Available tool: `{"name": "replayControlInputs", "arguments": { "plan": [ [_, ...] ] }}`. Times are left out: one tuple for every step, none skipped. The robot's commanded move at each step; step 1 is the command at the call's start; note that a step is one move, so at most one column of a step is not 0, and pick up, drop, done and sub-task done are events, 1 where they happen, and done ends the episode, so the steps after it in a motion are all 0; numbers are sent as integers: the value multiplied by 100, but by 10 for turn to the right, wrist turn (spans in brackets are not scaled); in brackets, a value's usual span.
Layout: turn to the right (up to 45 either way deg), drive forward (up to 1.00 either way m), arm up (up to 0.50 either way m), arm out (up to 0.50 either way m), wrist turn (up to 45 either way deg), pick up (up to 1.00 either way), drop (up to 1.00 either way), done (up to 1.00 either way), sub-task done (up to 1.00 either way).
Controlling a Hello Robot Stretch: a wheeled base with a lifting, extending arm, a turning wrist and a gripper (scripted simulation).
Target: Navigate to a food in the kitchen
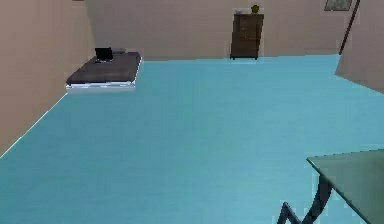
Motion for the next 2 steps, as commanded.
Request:
{"name": "replayControlInputs", "arguments": {
  "plan": [
    [0,70,0,0,0,0,0,0,0],
    [330,0,0,0,0,0,0,0,0]
  ]
}}
